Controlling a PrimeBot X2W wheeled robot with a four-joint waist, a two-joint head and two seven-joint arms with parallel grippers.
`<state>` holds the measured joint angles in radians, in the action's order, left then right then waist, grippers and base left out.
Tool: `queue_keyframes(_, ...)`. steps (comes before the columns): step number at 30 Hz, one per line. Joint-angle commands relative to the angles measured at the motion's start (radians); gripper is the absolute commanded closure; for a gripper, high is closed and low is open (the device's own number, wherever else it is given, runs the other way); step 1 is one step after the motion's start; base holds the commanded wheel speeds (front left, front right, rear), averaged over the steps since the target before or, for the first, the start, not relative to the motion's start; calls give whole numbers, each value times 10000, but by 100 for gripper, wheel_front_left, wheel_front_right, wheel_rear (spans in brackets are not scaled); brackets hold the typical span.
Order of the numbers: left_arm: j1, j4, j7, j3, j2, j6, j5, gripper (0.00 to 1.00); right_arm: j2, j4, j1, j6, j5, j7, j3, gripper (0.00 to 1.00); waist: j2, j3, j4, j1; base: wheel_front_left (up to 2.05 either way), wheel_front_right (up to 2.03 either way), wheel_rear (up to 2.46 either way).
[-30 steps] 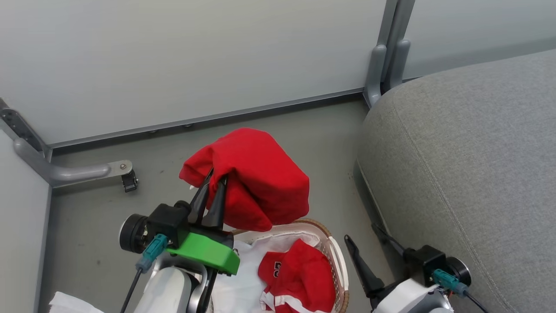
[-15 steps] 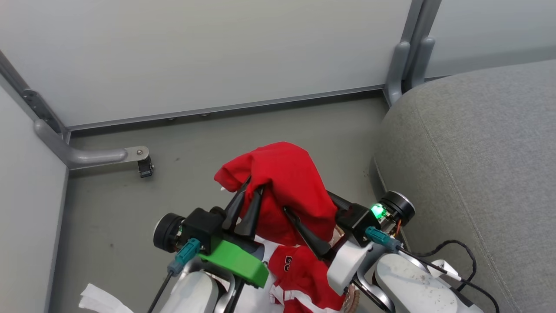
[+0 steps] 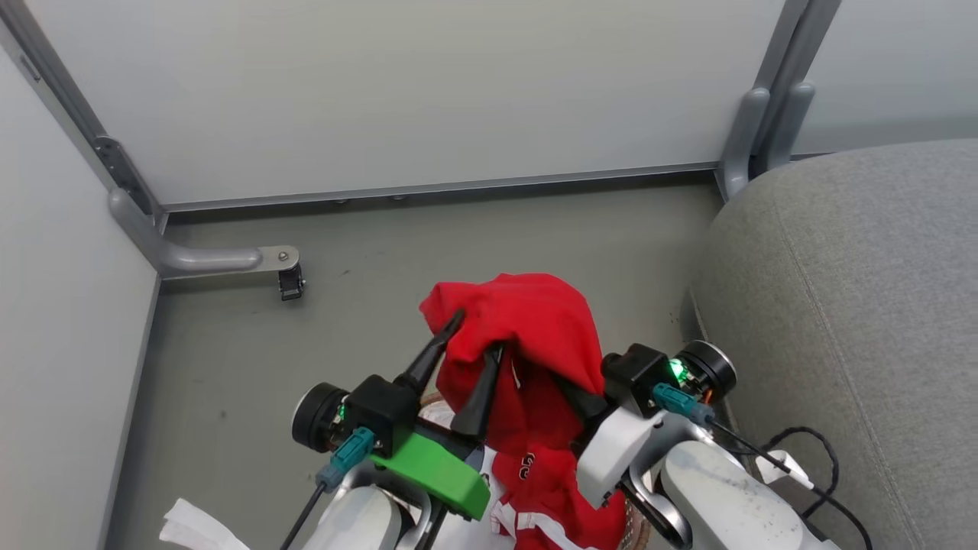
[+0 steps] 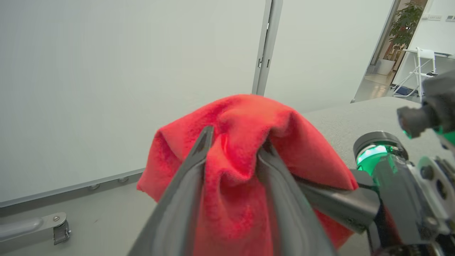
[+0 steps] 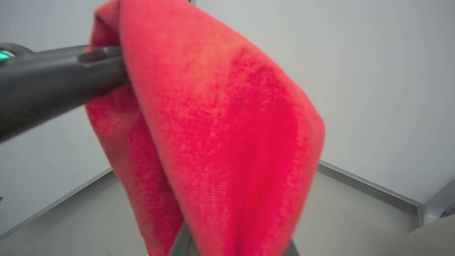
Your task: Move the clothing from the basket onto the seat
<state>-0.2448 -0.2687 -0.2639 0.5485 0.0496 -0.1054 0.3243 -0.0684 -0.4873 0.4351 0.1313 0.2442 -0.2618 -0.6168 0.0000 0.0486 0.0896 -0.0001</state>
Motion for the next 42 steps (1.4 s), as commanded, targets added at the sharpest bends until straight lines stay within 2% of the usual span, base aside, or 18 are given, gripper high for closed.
queue_keyframes(1, 94, -10, -6, -121, 18, 59, -34, 0, -43, 103, -240, -10, 46, -44, 125, 100, 0, -19, -394, 1, 0, 0, 0)
queue_keyframes(9, 106, -121, -6, -410, 22, 40, -197, 0, -274, 659, -993, -11, 171, -44, 855, 100, 0, 78, -2295, 1, 0, 0, 0)
queue_keyframes(16, 124, -155, -6, -676, 24, 9, -245, 0, -337, 987, -1388, -12, 269, -45, 1209, 100, 0, 183, -4566, 1, 0, 0, 0)
queue_keyframes(22, 30, -204, -6, -610, 27, -31, -132, 0, -422, 1269, -1650, -12, 295, -44, 1585, 100, 0, 291, -5739, 1, 0, 0, 0)
queue_keyframes(26, -44, -273, -6, -518, 33, -43, -114, 0, -562, 1358, -1732, -12, 228, -45, 1656, 100, 0, 386, -6068, 1, 0, 0, 0)
queue_keyframes(31, -188, -379, -6, -465, 37, -70, -278, 0, -879, 1277, -1175, -12, 175, -45, 2034, 100, 0, 735, -6053, 1, 0, 0, 0)
queue_keyframes(37, -504, -535, -6, -395, 37, -118, -536, 0, -1475, 1188, 76, -12, -116, -45, 2652, 100, 0, 1509, -5593, 1, 0, 0, 0)
queue_keyframes(42, -867, -556, -6, -339, 39, -165, -743, 0, -2255, 972, 1491, -12, -369, -45, 3007, 100, 0, 2316, -4999, 1, 0, 0, 0)
